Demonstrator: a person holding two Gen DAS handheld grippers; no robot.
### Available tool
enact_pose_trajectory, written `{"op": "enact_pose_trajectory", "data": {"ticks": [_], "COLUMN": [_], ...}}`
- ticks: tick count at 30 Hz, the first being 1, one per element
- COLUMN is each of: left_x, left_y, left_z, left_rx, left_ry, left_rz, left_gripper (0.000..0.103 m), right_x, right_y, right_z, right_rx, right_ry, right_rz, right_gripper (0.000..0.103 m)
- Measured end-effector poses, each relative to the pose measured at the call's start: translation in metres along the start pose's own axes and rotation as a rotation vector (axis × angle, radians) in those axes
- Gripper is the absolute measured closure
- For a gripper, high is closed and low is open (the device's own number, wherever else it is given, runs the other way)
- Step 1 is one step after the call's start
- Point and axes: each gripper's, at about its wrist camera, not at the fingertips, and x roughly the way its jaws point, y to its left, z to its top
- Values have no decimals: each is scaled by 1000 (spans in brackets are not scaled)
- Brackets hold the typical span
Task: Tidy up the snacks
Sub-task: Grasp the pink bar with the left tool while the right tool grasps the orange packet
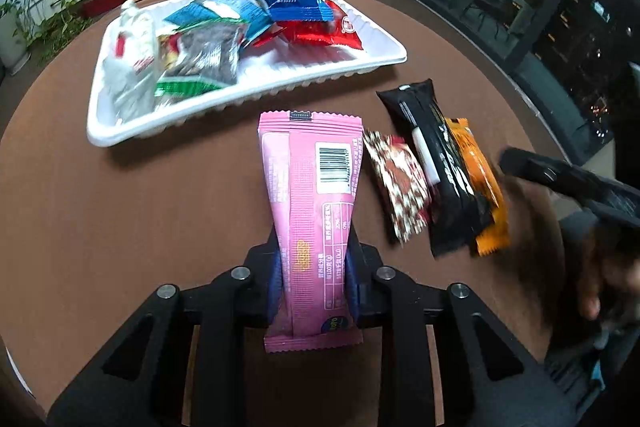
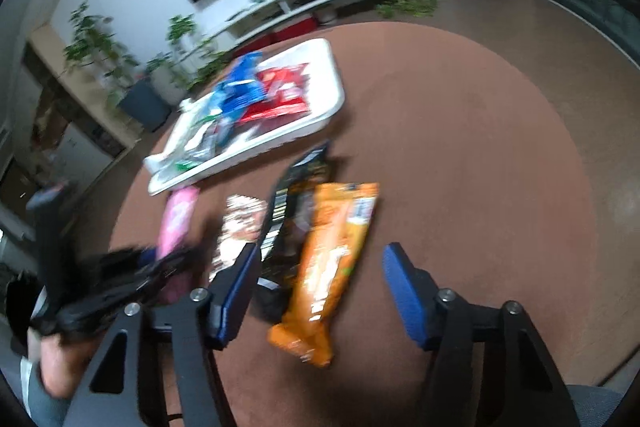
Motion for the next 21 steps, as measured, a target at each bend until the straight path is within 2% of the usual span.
{"op": "enact_pose_trajectory", "data": {"ticks": [5, 14, 21], "left_x": [-9, -27, -28], "left_y": [-3, -10, -12], "left_z": [-25, -55, -60], "left_rx": [-41, -91, -108], "left_ry": [-14, -54, -55], "left_rz": [-27, -31, -38], "left_gripper": [80, 80, 80], "right_x": [16, 31, 46], "right_y": [3, 26, 45], "right_z": [-5, 5, 6], "right_rx": [-18, -123, -256], "right_ry": [70, 87, 82], "right_rz": [-20, -121, -204], "right_gripper": [38, 38, 38]}}
